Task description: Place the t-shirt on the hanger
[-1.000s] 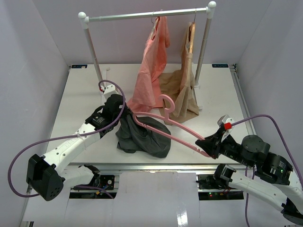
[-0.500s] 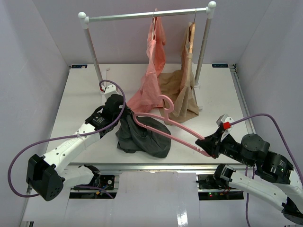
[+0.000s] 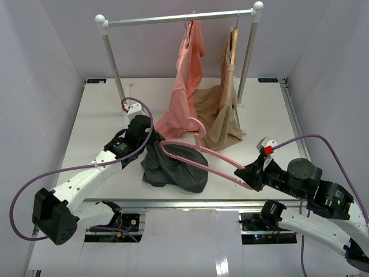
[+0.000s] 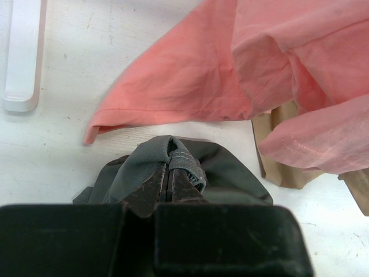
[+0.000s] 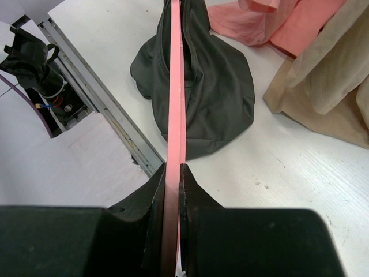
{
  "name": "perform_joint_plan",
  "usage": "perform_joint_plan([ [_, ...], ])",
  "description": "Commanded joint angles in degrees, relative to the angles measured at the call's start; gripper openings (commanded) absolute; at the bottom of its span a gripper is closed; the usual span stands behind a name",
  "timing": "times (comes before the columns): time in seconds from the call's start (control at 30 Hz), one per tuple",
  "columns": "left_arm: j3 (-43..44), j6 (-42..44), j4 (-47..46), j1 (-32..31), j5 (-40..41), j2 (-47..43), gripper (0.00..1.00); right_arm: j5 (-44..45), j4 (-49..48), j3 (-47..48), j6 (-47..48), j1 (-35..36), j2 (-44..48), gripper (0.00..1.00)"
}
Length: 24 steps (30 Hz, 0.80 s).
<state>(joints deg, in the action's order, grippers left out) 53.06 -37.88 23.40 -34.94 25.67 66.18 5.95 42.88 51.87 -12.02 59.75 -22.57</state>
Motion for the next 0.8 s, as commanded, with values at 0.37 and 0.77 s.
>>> perform_joint_plan([
  [0.37,1.61,-0.30,-1.07,0.40,-4.48,-1.81,0.00,2.23,-7.30,0.71,2.82,0.02,-3.29,0.08],
  [0.77,3.93,0.10,-1.57,0.40,-13.57,-5.81,0.00,3.80,-17.49,-5.30,3.59,0.02,-4.48,0.08],
])
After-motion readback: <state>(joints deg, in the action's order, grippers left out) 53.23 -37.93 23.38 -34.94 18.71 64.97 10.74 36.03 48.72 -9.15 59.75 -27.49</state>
